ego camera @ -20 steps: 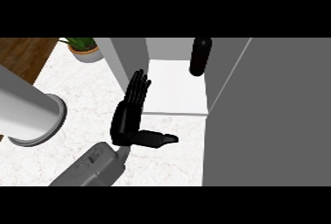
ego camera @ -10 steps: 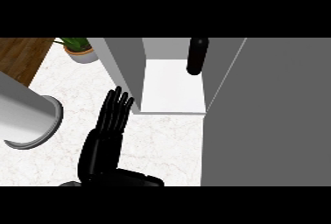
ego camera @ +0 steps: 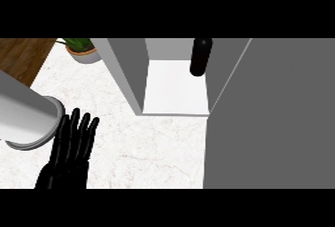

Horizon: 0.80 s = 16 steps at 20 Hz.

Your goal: Pick up the wine, place it into the cabinet and close the cabinet

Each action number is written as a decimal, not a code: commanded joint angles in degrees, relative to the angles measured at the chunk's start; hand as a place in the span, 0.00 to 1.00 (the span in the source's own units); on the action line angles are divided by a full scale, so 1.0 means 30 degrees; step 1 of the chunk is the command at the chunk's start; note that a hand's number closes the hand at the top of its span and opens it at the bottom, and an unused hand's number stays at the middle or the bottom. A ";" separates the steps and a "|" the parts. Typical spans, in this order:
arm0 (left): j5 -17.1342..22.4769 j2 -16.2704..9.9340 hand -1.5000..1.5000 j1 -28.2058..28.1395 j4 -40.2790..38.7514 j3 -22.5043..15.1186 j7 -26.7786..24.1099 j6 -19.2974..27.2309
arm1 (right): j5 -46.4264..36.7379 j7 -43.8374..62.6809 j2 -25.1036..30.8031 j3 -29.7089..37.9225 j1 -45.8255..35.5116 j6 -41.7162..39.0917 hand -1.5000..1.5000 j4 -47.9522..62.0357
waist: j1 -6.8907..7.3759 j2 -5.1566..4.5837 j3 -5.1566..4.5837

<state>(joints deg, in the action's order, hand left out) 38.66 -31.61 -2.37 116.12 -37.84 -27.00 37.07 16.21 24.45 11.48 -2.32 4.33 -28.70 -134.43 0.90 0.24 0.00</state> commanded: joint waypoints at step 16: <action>0.4005 -0.5075 0.00 -1.1173 0.4401 0.8353 -0.3394 -0.6675 | -0.2658 0.5343 -0.2926 -0.9970 -0.0246 0.3447 1.00 -0.3353 | 0.0203 0.0140 -0.0050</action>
<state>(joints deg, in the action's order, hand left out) 47.44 -43.83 -30.27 127.37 -18.96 -36.31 21.77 14.85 36.45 4.17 -28.13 5.68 -21.36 -137.34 1.14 0.53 -0.14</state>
